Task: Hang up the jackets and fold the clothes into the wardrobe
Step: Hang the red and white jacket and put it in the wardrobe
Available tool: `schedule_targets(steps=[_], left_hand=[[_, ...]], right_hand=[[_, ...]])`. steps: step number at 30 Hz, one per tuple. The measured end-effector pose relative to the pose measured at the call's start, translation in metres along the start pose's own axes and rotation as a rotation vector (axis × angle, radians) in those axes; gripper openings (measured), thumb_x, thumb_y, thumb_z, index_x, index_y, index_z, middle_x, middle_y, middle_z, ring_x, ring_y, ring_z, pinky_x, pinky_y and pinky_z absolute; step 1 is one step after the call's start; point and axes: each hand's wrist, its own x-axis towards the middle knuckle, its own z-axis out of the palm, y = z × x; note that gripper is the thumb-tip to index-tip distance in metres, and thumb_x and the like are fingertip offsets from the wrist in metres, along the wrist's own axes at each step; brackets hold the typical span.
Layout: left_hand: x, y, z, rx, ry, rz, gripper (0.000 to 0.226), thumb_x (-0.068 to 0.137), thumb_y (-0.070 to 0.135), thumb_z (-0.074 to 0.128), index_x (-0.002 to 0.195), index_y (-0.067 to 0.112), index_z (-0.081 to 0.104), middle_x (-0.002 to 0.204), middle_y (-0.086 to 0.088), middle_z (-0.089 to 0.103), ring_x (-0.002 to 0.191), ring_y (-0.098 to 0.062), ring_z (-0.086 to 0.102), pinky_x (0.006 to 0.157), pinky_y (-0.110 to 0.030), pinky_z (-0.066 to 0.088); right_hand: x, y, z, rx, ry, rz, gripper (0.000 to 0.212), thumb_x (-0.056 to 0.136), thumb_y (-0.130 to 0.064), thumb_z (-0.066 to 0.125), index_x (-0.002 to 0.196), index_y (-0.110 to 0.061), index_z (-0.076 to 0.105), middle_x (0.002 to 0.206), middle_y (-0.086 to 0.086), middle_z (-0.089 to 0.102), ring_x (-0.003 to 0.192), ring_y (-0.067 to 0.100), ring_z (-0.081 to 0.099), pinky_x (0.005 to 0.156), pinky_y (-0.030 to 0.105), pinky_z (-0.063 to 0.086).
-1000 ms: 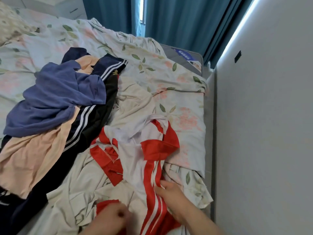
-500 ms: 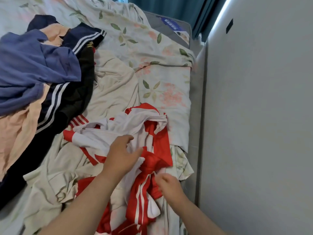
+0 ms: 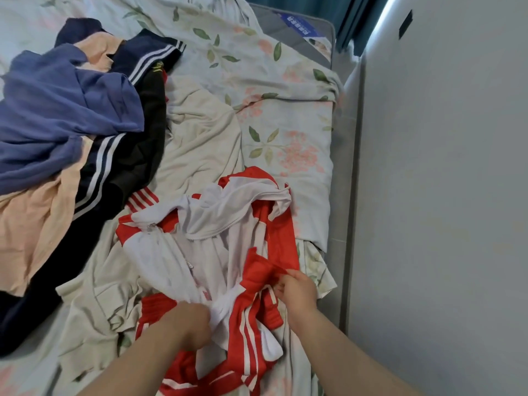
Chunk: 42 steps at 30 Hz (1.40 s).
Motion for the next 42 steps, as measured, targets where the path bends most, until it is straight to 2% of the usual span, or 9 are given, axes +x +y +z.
schedule_targets(steps=[4,10,15,19,22,26,31,37,42], left_hand=[[-0.013,-0.024,0.025,-0.033,-0.167,-0.074,0.051,0.097,0.043,0.028,0.142,0.028,0.045,0.151,-0.001,0.043,0.138,-0.021,0.041,0.112,-0.033,0.03],[-0.016,-0.015,-0.018,-0.02,-0.189,-0.09,0.047,0.089,0.033,0.04,0.134,0.042,0.052,0.144,0.008,0.051,0.129,-0.015,0.049,0.104,-0.027,0.038],[0.028,0.033,-0.116,-0.252,0.424,0.071,0.025,0.089,0.036,0.053,0.109,0.025,0.064,0.113,0.007,0.065,0.095,-0.013,0.06,0.076,-0.026,0.044],[0.078,0.06,-0.177,-0.176,0.735,0.211,0.065,0.085,0.034,0.067,0.143,0.016,0.042,0.148,-0.007,0.043,0.135,-0.028,0.041,0.108,-0.039,0.035],[0.112,0.067,-0.199,-0.117,0.629,0.205,0.081,0.082,0.044,0.067,0.15,0.018,0.03,0.15,-0.007,0.043,0.136,-0.026,0.04,0.109,-0.037,0.032],[0.131,0.08,-0.189,-0.179,0.408,0.214,0.05,0.088,0.046,0.056,0.133,0.026,0.048,0.12,0.001,0.063,0.112,-0.023,0.058,0.087,-0.034,0.043],[0.119,0.081,-0.153,-0.161,0.415,0.26,0.022,0.088,0.019,0.053,0.1,0.018,0.07,0.105,0.001,0.068,0.095,-0.021,0.061,0.081,-0.032,0.048],[0.08,0.056,-0.096,-0.535,0.282,0.257,0.02,0.079,0.01,0.051,0.081,0.025,0.064,0.084,0.006,0.066,0.086,-0.018,0.062,0.076,-0.032,0.05],[0.033,0.065,-0.027,-0.823,0.09,0.323,0.038,0.075,0.071,0.056,0.101,0.046,0.065,0.103,0.023,0.069,0.098,0.004,0.062,0.087,-0.022,0.045]], right_hand=[[0.006,0.009,-0.041,0.097,0.191,-0.013,0.033,0.074,0.008,0.039,0.057,-0.021,0.037,0.056,0.001,0.03,0.049,0.013,0.027,0.051,0.029,0.024],[0.006,0.023,-0.097,-0.029,0.169,-0.041,0.022,0.086,0.007,0.045,0.078,-0.007,0.06,0.06,0.008,0.054,0.058,0.019,0.048,0.056,0.033,0.044],[0.002,0.021,-0.097,-0.135,0.122,-0.079,0.026,0.086,0.001,0.05,0.102,-0.013,0.066,0.078,0.005,0.064,0.071,0.017,0.056,0.066,0.034,0.049],[-0.002,0.017,-0.085,-0.585,-0.002,-0.243,0.043,0.073,-0.048,0.075,0.113,-0.035,0.064,0.14,-0.002,0.041,0.126,0.017,0.045,0.108,0.039,0.043],[0.001,0.021,-0.078,-0.946,-0.18,-0.252,0.067,0.054,-0.075,0.065,0.114,-0.044,0.063,0.156,-0.013,0.016,0.148,0.018,0.009,0.121,0.04,0.021],[0.013,0.013,-0.079,-1.098,-0.198,-0.374,0.061,0.062,-0.06,0.068,0.119,-0.041,0.055,0.109,-0.015,0.058,0.113,0.013,0.051,0.097,0.026,0.042],[0.017,-0.001,-0.081,-1.262,-0.338,-0.466,0.032,0.074,-0.056,0.07,0.068,-0.027,0.056,0.074,-0.013,0.048,0.083,0.016,0.051,0.081,0.031,0.043],[0.013,-0.015,-0.076,-0.621,-0.191,-0.495,0.028,0.09,-0.019,0.067,0.074,-0.043,0.067,0.082,-0.027,0.069,0.081,-0.003,0.064,0.072,0.01,0.045],[0.008,-0.024,-0.074,-0.37,-0.103,-0.372,0.026,0.094,-0.013,0.062,0.091,-0.035,0.074,0.096,-0.014,0.073,0.095,0.003,0.067,0.086,0.021,0.052]])
